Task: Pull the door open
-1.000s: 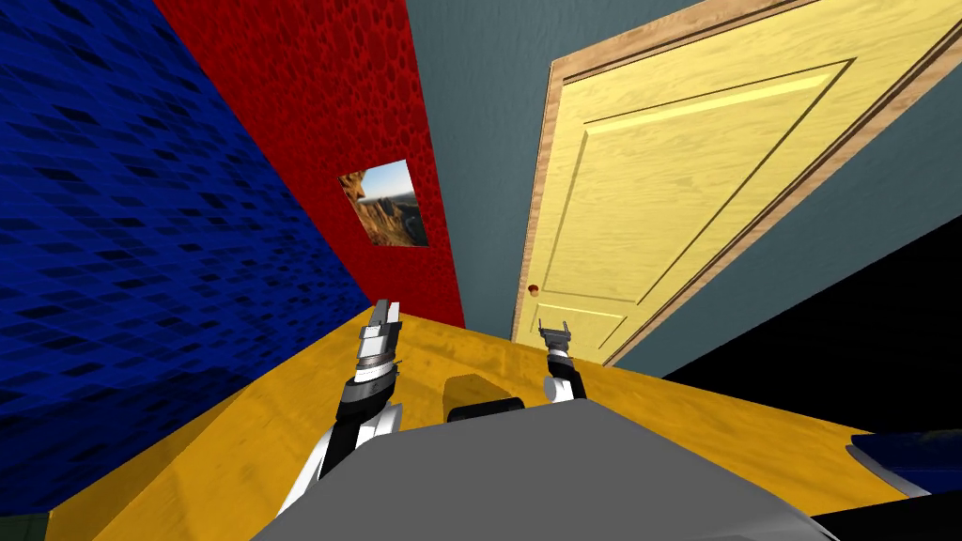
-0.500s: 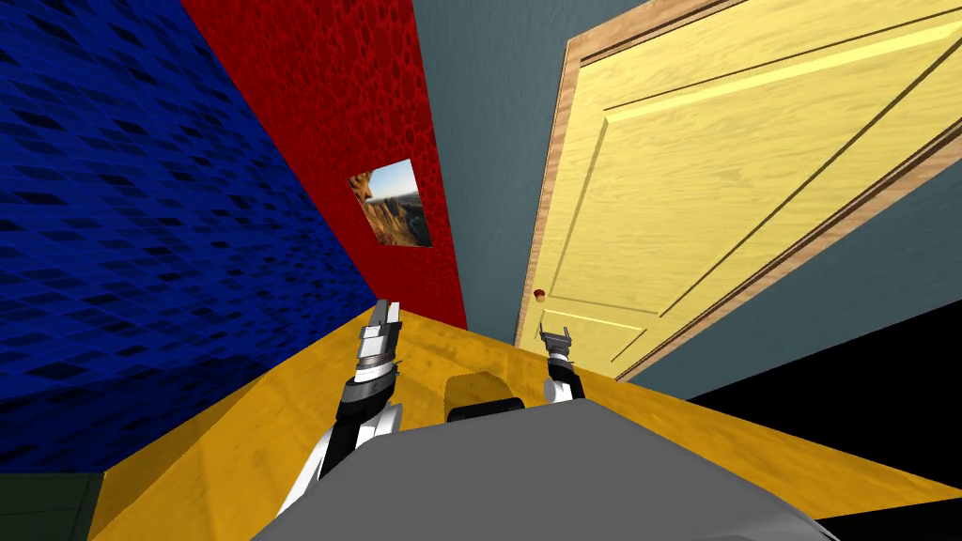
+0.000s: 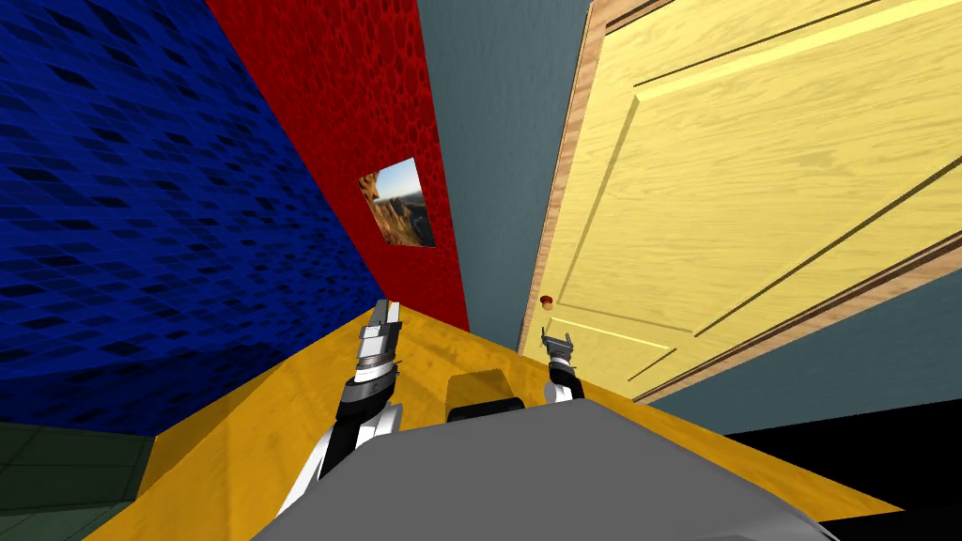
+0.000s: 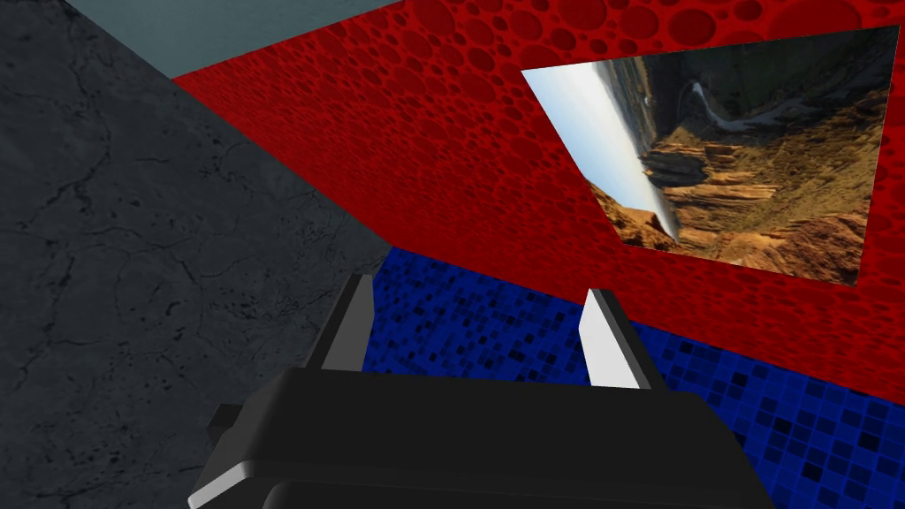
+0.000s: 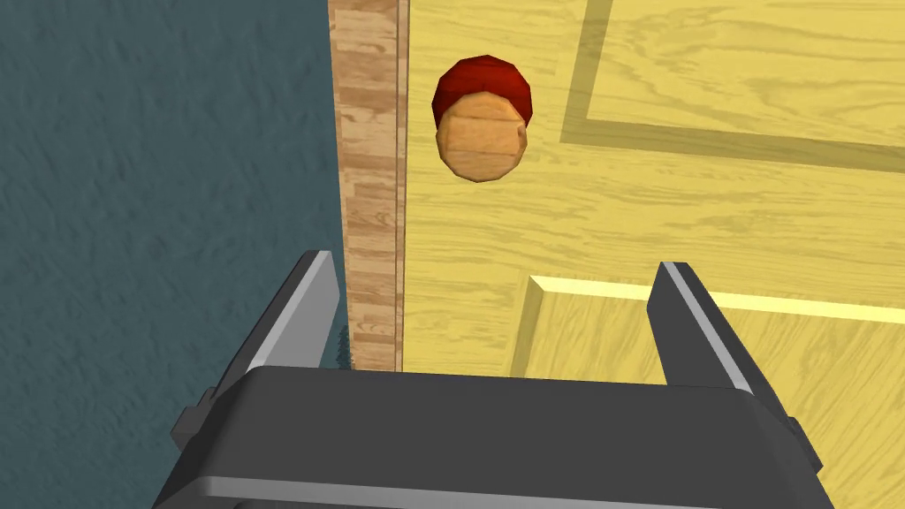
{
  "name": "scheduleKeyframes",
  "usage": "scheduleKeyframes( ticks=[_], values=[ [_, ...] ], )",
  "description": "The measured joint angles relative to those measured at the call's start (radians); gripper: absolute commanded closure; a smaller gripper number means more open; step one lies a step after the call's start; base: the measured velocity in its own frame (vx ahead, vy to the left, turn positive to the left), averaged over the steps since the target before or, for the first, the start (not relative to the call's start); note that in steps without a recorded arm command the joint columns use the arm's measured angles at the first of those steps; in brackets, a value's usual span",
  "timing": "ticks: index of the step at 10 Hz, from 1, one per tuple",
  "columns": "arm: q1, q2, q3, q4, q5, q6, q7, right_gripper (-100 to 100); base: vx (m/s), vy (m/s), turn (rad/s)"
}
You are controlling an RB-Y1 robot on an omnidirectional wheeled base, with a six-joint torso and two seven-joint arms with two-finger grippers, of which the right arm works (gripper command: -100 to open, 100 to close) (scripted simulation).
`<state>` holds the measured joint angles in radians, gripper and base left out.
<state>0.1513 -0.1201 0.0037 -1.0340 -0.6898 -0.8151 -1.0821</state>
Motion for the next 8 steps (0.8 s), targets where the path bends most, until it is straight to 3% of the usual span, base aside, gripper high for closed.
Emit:
scheduleKeyframes(
  ticks=[2,5,7,8],
  values=[
    [-0.023,-0.002,0.0,0.057,-0.019,-0.013,-0.034,-100,0.13,-0.094,0.15],
    [-0.022,-0.001,-0.001,0.08,-0.044,-0.012,-0.069,-100,0.093,-0.054,0.058],
    [-0.018,-0.03,0.0,0.103,-0.047,-0.019,-0.102,-100,0.185,-0.01,0.039],
    [-0.001,-0.049,-0.002,0.091,-0.051,-0.016,-0.119,-100,0.154,-0.006,0.033]
  ],
)
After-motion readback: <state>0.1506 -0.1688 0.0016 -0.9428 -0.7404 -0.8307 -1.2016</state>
